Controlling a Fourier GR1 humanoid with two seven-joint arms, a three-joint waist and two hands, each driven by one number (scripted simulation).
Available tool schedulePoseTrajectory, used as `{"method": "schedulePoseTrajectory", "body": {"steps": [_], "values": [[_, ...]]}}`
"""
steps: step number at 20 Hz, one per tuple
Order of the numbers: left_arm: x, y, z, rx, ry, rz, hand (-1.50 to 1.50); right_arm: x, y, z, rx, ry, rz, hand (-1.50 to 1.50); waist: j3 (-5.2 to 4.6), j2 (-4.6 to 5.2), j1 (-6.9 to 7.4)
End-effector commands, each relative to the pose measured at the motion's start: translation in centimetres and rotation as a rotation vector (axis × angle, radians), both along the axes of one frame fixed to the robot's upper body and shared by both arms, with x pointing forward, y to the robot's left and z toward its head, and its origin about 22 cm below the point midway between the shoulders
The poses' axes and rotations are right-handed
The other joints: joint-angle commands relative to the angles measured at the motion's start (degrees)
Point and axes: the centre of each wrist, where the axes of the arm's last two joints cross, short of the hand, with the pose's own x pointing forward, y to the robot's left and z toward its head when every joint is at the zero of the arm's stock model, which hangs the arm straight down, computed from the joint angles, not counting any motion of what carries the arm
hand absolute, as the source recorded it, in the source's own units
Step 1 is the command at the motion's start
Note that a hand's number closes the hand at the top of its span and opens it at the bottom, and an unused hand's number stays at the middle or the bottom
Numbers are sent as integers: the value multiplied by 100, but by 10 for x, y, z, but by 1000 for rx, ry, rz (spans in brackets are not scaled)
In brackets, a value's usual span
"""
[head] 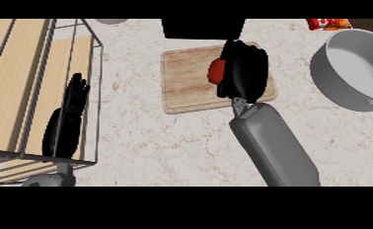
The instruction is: Pick the bell pepper from the cutting board and place it in the pot
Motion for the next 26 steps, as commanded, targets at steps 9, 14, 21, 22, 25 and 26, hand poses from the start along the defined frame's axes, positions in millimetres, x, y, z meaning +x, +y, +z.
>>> {"method": "schedulePoseTrajectory", "body": {"steps": [9, 14, 21, 22, 25, 26], "values": [[-13, -48, -3, -78, -46, -28, 0, 10, -14, 40, -57, -125, -283, 150, 21, -28, -140], [12, -36, 1, -74, -41, -40, 0, 12, -62, 53, -31, -130, -359, 150, 20, -18, -216], [-7, -23, 7, -86, -34, -62, 0, 17, -145, 49, -45, -118, -445, 150, 23, -16, -136], [-6, -30, -2, -73, -20, -38, 0, 6, -164, 56, -38, -119, -448, 150, 22, -24, -191], [-5, -26, 6, -80, -45, -46, 0, -3, -197, 47, -46, -112, -470, 150, 24, -27, -201], [-3, -32, -5, -79, -28, -37, 0, 7, -208, 47, -44, -108, -468, 150, 22, -9, -167]]}}
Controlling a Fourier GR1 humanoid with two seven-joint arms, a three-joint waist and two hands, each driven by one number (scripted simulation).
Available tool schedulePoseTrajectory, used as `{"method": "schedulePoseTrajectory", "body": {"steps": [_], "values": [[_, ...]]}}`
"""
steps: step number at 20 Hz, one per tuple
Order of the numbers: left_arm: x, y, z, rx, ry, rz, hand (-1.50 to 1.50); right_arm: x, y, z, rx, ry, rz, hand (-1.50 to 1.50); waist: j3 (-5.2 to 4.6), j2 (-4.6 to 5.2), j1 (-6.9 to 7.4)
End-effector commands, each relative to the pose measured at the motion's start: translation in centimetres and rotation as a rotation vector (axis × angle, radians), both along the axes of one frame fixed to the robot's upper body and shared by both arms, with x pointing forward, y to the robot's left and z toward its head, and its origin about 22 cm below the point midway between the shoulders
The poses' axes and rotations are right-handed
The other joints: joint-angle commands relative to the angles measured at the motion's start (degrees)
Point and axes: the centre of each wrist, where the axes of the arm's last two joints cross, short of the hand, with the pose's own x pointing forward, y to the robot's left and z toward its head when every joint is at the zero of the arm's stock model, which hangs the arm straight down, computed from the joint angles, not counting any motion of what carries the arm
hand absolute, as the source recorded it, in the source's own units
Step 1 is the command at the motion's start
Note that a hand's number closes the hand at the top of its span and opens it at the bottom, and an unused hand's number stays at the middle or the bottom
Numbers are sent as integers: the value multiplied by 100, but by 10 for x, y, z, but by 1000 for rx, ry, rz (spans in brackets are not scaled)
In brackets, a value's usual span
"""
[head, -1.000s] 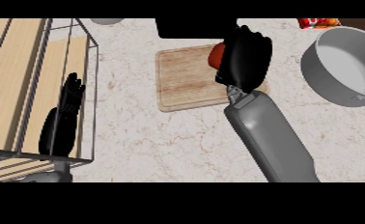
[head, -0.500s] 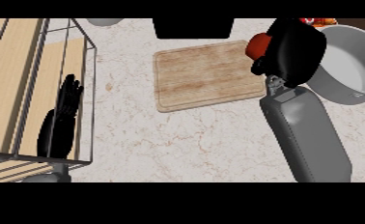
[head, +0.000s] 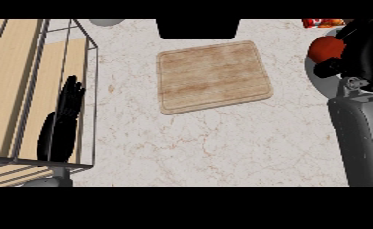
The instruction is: Pick the bell pepper from the cutting board and place it in the pot
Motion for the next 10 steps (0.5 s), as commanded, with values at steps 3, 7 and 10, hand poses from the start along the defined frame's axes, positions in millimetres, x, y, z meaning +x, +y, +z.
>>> {"method": "schedulePoseTrajectory", "body": {"steps": [3, 7, 10], "values": [[7, -44, -5, -69, -38, -62, 0, 1, -66, -13, 38, 12, -22, 150, 9, 6, 6], [-5, -36, 8, -89, -48, -75, 0, -7, -102, -28, 114, 83, -12, 150, 11, -8, 26], [-2, -47, 8, -92, -37, -81, 0, -10, -121, -56, 157, 162, -2, 150, 14, 1, 37]]}}
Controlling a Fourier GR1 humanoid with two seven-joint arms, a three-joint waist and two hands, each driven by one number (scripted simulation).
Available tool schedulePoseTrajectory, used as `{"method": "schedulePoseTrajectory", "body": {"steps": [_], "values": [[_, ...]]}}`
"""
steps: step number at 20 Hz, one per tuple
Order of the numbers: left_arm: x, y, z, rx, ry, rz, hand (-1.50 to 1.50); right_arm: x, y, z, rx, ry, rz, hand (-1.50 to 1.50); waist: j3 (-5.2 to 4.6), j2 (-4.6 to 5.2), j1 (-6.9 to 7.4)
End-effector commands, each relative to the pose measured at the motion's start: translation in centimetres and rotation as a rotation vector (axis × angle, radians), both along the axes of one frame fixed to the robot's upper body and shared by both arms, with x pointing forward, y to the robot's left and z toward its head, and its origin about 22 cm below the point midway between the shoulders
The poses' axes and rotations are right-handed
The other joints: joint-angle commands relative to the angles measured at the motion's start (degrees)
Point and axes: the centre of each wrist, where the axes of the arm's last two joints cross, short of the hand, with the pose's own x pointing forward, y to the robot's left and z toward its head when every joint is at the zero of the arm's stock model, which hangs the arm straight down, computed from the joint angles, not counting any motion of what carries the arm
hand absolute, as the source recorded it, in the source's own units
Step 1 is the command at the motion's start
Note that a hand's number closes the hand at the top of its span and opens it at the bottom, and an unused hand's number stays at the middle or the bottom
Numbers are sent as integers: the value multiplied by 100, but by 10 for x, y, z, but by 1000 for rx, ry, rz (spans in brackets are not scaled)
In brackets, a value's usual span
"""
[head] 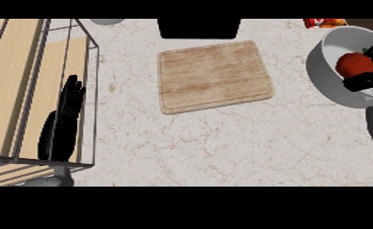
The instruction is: Pick the bell pepper from the cutting board and place it in the pot
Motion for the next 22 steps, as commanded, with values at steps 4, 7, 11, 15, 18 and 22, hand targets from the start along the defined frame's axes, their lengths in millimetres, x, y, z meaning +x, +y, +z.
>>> {"method": "schedulePoseTrajectory", "body": {"steps": [4, 7, 11, 15, 18, 22], "values": [[-2, -33, -9, -81, -44, -76, 0, -4, -45, -44, 87, 120, -61, 150, 14, -7, 21], [4, -41, -5, -78, -52, -73, 0, -13, -59, -67, 185, 196, -151, 150, 15, 4, 8], [8, -51, 3, -77, -52, -73, 0, -16, -86, -73, 269, 284, -185, -150, 22, 19, 55], [-2, -47, -3, -79, -38, -82, 0, -15, -78, -73, 381, 54, -41, -150, 24, -12, 41], [-3, -33, 3, -89, -26, -94, 0, -17, -89, -48, 435, -187, -16, -150, 27, -39, 26], [2, -21, -1, -91, -29, -58, 0, -20, -84, -42, 548, -499, 15, -150, 23, -59, -74]]}}
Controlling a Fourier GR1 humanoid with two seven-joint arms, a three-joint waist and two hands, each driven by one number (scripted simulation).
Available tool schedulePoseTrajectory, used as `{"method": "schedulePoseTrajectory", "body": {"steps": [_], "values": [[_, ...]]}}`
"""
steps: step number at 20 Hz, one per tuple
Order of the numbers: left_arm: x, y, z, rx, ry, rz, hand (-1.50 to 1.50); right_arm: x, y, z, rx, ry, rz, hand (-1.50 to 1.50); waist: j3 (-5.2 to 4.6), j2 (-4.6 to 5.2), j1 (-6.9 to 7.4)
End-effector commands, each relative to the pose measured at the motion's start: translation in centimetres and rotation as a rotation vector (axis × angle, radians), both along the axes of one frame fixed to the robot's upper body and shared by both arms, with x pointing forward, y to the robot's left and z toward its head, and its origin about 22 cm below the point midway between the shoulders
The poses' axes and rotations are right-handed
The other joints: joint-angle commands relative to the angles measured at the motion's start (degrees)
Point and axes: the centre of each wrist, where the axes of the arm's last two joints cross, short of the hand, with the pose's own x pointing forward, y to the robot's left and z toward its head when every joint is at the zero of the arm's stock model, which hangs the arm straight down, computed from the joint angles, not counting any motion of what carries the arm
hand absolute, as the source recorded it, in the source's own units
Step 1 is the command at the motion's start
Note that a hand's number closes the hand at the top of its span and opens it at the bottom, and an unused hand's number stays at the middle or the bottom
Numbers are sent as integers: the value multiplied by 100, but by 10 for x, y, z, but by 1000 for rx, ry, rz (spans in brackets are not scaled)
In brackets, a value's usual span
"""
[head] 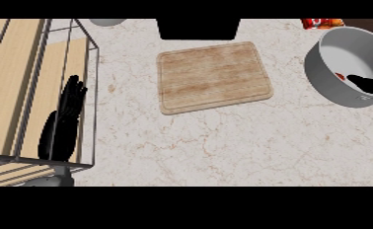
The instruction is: Pick the bell pepper from the cutting board and place it in the pot
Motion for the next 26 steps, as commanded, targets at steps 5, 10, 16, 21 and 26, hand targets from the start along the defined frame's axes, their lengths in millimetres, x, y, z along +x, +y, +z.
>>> {"method": "schedulePoseTrajectory", "body": {"steps": [5, 10, 16, 21, 26], "values": [[-4, -25, 10, -80, -37, -66, 0, -33, -33, -13, 193, -342, -94, -150, 40, 5, -37], [-4, -47, -1, -81, -35, -50, 0, -60, -71, -20, 194, -382, -121, -150, 36, 24, -24], [-10, -35, -1, -76, -41, -53, 0, -98, -100, -26, 183, -439, -119, -150, 34, 18, -13], [-4, -39, 3, -77, -34, -51, 0, -123, -123, -33, 177, -472, -128, -150, 36, 24, -7], [-4, -45, -1, -84, -39, -56, 0, -146, -136, -35, 148, -469, -146, -150, 32, 21, -27]]}}
